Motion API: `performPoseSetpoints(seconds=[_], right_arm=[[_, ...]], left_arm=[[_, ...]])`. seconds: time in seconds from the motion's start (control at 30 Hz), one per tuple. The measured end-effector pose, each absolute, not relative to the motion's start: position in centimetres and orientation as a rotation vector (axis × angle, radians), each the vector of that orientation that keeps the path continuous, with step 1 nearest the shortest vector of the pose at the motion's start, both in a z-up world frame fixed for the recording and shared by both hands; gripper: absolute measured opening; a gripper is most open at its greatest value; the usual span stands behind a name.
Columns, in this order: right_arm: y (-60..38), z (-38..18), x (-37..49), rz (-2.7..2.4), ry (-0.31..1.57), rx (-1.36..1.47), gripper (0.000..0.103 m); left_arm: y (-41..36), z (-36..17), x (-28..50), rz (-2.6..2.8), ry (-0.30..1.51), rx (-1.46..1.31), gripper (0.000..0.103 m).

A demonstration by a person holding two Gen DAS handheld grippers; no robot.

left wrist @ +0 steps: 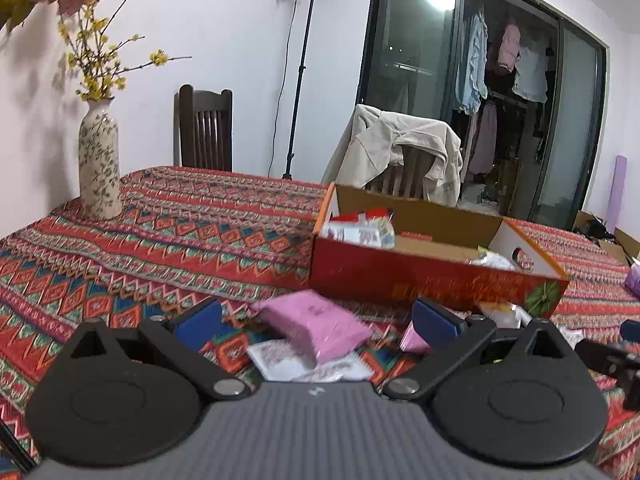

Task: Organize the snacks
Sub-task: 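Move both open grippers back toward the snack pile, then grasp a crumpled white wrapper packet with the right gripper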

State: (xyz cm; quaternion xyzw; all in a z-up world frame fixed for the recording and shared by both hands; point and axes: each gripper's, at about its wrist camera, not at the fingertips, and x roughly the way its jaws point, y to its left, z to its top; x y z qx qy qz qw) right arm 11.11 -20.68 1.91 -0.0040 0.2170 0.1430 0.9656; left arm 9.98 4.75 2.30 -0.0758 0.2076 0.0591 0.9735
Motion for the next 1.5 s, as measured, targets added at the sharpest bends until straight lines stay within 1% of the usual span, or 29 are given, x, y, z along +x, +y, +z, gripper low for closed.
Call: performPoseSetpoints(seconds=[0.4, 1.0, 1.43, 1.5], right_arm=[[-20.3, -0.3, 10.6, 0.299, 0.510, -0.002, 0.103], [-20.8, -1.7, 11.7, 0.266, 0.566, 0.020, 0.103], [-20.2, -2.9, 12.0, 0.228, 0.661, -0.029, 0.103], [-20.3, -3.1, 12.0, 0.226, 0.674, -0.032, 0.100]], left_arm=[[5.2, -0.9, 10.0, 0.120, 0.470, -0.137, 0.103], [5.8, -1.2, 10.1, 0.107, 0.479, -0.179, 0.103], [6.0, -1.3, 10.2, 0.102, 0.485, -0.193, 0.103], [6.0, -1.3, 10.2, 0.103, 0.485, -0.193, 0.103]])
